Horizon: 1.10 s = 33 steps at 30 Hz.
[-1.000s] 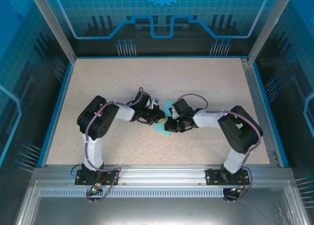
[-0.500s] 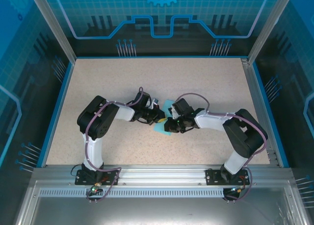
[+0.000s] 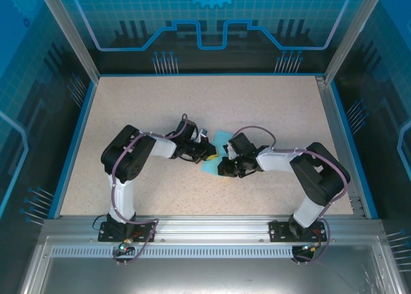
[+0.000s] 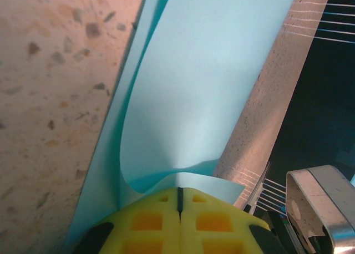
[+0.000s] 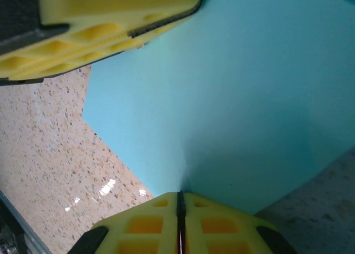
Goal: Fold a paper plane with a square sheet of paper (pick it up from the middle)
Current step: Fold the triangle a second time at the center of the table.
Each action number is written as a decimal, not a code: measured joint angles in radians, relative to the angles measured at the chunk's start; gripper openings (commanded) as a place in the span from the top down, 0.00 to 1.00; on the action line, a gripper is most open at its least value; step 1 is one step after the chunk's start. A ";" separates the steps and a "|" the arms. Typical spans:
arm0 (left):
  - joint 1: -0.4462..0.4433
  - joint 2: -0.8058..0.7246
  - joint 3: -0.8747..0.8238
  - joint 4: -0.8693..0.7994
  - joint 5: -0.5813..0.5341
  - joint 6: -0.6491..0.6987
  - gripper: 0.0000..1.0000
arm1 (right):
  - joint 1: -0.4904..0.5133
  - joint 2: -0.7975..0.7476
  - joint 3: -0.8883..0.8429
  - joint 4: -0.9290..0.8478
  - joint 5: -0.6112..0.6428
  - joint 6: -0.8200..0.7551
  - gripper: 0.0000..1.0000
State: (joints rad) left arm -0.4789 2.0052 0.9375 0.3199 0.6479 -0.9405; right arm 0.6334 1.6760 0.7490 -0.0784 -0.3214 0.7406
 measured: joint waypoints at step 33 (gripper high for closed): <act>-0.001 0.004 0.003 0.001 0.003 0.000 1.00 | -0.038 -0.023 0.012 0.046 -0.031 0.128 0.93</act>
State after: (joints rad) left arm -0.4801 2.0090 0.9409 0.3206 0.6514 -0.9409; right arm 0.5957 1.6527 0.7612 -0.0322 -0.3527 0.8688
